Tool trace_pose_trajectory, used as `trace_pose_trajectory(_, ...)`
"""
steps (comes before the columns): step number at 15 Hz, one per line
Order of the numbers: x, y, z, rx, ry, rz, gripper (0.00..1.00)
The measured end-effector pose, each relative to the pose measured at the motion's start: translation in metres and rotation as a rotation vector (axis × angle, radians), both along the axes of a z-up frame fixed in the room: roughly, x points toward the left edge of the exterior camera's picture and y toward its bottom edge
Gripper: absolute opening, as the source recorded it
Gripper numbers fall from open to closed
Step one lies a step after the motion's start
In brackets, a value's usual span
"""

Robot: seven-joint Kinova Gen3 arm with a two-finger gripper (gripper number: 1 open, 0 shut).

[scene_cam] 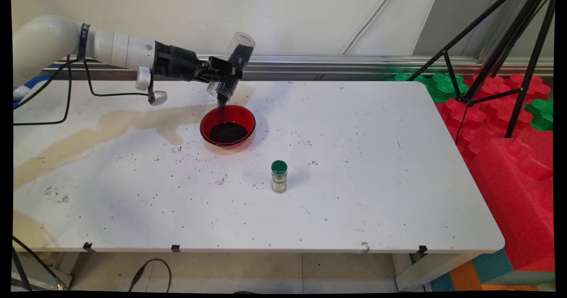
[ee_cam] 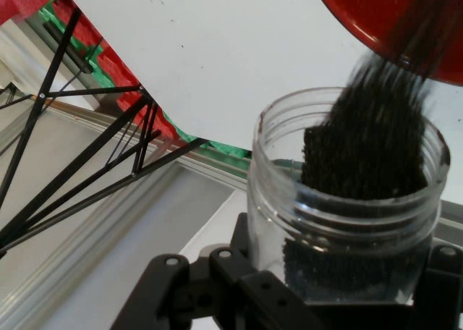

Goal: Pour the black seasoning powder in the red bowl

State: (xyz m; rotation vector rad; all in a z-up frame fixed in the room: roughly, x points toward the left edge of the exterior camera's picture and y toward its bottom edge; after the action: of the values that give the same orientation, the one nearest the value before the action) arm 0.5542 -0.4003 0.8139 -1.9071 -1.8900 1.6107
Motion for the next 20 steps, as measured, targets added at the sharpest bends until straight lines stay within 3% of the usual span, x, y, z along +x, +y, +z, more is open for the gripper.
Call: trace_pose_trajectory(20, -0.0028, 0.0038, 0.0039, -0.050, -0.030, -0.045, 0.00)
